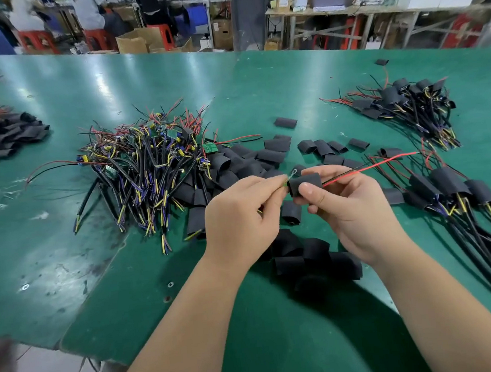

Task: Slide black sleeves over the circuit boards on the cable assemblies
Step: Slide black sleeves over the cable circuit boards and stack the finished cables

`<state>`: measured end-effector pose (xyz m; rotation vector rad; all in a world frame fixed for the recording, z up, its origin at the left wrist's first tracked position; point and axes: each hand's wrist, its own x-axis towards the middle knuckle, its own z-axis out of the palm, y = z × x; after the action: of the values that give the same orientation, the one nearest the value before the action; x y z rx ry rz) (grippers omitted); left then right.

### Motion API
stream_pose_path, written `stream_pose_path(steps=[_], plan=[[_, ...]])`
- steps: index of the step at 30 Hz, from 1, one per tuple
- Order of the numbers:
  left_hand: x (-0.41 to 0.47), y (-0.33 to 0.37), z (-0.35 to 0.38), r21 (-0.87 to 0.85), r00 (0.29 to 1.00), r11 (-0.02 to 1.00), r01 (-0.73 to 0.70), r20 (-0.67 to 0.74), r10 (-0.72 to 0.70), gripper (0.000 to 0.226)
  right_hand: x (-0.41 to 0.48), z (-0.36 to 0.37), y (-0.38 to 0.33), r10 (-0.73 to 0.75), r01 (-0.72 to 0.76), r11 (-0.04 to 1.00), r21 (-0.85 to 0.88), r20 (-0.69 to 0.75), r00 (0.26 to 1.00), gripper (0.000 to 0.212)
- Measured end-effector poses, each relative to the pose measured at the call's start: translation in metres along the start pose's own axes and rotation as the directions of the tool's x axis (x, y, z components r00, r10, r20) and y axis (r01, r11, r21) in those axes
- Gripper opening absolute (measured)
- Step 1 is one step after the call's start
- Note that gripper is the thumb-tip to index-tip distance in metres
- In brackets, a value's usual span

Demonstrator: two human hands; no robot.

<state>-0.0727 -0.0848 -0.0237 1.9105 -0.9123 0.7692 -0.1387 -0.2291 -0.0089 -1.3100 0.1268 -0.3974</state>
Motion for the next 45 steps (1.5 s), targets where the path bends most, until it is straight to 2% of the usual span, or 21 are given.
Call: stream_pose_path(steps=[2,4,8,11,13,16,20,26,32,36,39,45], plan=[[0.001,0.001,0.001,-0.176,0.997,0.982,0.071,-0.030,-0.077,0.016,0.000,-0.001,-0.001,0.051,-0.053,0.995,0.086,0.018,0.999,0.036],[0.002,0.000,0.003,-0.280,0.994,0.955,0.096,-0.017,-0.105,0.018,0.000,0.000,-0.002,0.076,-0.079,0.990,0.121,0.026,0.997,0.033],[0.003,0.002,0.003,-0.299,0.998,0.953,0.057,-0.005,-0.062,0.021,0.002,0.002,-0.004,0.125,-0.117,0.968,0.223,-0.020,0.992,0.023],[0.003,0.003,0.002,-0.361,0.993,0.927,0.106,-0.006,-0.116,0.017,0.001,0.002,-0.005,0.160,-0.145,0.946,0.290,-0.029,0.987,0.005],[0.002,0.002,0.001,-0.386,0.991,0.914,0.122,0.004,-0.131,0.016,0.001,0.003,-0.004,0.188,-0.168,0.930,0.328,-0.030,0.982,0.009],[0.002,0.002,0.002,-0.352,0.993,0.929,0.113,0.003,-0.120,0.016,0.002,0.005,-0.004,0.231,-0.193,0.905,0.380,-0.057,0.971,0.007],[0.002,0.005,0.003,-0.277,0.996,0.957,0.086,0.033,-0.080,0.020,0.004,0.005,-0.001,0.270,-0.211,0.881,0.424,-0.084,0.959,0.027],[0.002,0.012,0.001,-0.182,0.999,0.982,0.042,0.023,-0.039,0.021,0.004,0.008,0.000,0.295,-0.209,0.866,0.454,-0.126,0.947,0.018],[0.002,0.012,0.000,-0.091,1.000,0.996,0.014,0.019,-0.013,0.022,0.002,0.011,0.000,0.309,-0.231,0.846,0.480,-0.088,0.947,0.018],[0.000,0.009,0.000,-0.067,1.000,0.998,0.003,-0.001,-0.003,0.024,0.003,0.007,0.001,0.238,-0.183,0.899,0.399,-0.094,0.967,0.023],[0.000,0.007,0.000,-0.057,0.999,0.998,0.012,-0.052,-0.015,0.018,0.003,0.007,0.003,0.191,-0.150,0.942,0.301,-0.113,0.975,0.020],[0.000,0.004,0.004,-0.059,0.998,0.998,-0.001,-0.067,-0.003,0.009,0.003,0.006,0.002,0.166,-0.128,0.957,0.262,-0.132,0.977,0.014]])
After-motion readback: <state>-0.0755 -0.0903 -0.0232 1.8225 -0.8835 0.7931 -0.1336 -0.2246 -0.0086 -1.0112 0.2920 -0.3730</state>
